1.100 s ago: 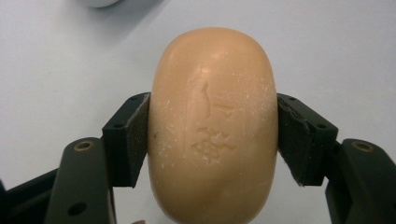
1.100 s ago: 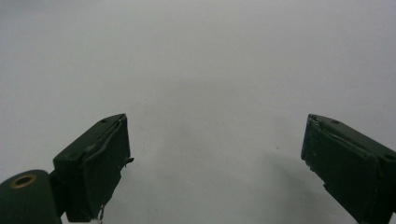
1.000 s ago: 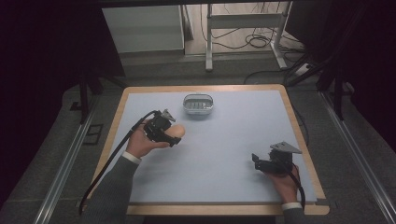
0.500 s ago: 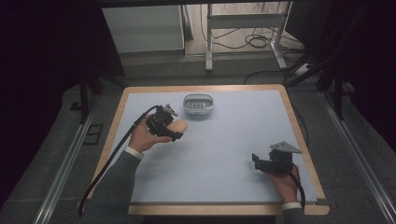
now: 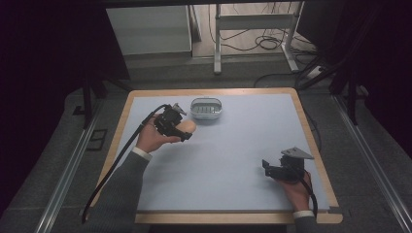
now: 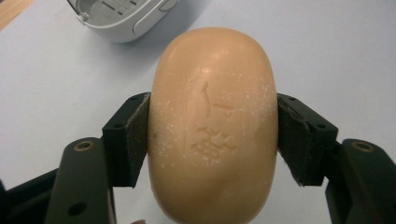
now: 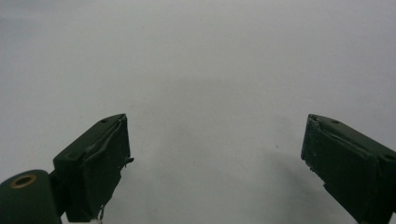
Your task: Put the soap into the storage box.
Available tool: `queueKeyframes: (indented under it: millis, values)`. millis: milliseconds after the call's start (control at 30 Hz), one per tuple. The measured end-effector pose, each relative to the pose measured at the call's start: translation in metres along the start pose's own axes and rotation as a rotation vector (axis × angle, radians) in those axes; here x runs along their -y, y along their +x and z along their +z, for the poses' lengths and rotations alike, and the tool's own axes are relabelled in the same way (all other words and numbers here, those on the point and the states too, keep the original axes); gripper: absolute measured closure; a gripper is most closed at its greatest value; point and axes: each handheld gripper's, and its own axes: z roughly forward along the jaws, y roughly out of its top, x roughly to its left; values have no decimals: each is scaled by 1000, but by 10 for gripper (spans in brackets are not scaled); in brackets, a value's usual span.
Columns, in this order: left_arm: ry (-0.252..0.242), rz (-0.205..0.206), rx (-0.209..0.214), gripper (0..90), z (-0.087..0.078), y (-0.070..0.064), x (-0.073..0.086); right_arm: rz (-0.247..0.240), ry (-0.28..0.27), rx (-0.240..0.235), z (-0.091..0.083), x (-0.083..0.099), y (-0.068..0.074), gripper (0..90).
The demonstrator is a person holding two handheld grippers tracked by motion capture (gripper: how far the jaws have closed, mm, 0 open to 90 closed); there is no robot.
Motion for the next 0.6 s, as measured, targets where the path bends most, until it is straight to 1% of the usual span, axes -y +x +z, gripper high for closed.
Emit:
queueKeyframes:
  millis: [167, 233, 333, 367, 600]
  values:
    - [2, 1, -3, 328, 1, 2, -5, 2, -1, -1, 0, 0, 0, 79]
    - [-5, -3, 2, 328, 1, 3, -8, 3, -2, -2, 0, 0, 0, 79]
    - [0, -5, -8, 328, 2, 4, -10, 4, -2, -3, 0, 0, -1, 79]
    - [0, -6, -4, 328, 2, 5, -11, 4, -2, -3, 0, 0, -1, 79]
    - [4, -5, -10, 328, 4, 9, -16, 5, -3, -3, 0, 0, -1, 79]
